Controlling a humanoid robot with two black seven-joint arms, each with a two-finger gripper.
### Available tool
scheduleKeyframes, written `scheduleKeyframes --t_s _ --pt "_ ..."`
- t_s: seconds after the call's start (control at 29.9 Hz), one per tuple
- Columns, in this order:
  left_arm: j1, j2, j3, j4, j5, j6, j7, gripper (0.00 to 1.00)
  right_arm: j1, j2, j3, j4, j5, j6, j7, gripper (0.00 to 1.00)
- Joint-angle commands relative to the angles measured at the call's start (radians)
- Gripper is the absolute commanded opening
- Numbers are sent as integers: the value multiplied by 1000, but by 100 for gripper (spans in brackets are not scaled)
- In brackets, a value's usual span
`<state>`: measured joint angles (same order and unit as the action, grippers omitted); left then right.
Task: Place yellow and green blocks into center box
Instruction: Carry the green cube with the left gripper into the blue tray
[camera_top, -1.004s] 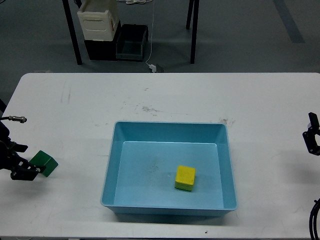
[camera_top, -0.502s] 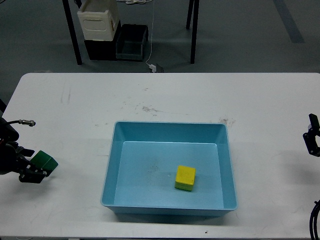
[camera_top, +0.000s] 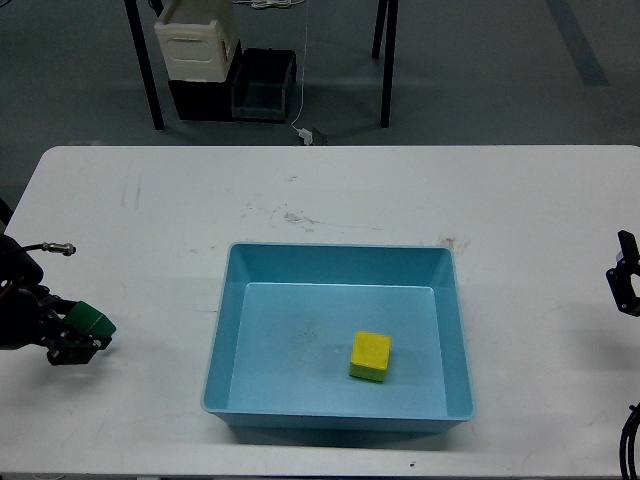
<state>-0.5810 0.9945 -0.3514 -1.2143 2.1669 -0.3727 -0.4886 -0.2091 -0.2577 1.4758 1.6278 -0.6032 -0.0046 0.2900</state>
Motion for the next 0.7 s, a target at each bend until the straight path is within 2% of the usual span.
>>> scheduleKeyframes --t_s 0.0,0.1,0.2,0.44,0.5,0.67 --pt "1 -10 2 13 4 0 0 47 -3 0 0 0 0 0 0 99" --pt "0 -10 0 13 -1 2 0 38 -3 0 0 1 0 0 0 99" --pt "-22 -8 -3 12 -12 3 0 37 -3 0 0 1 0 0 0 99" --pt "-167 16 -3 -8 -186 14 0 34 -4 0 0 0 -1 0 0 99" --pt "-223 30 -1 -13 -199 14 0 31 -4 -2 0 1 -1 0 0 99" --pt "-309 30 -1 -92 -292 11 0 30 -4 -2 6 0 -1 -2 0 99"
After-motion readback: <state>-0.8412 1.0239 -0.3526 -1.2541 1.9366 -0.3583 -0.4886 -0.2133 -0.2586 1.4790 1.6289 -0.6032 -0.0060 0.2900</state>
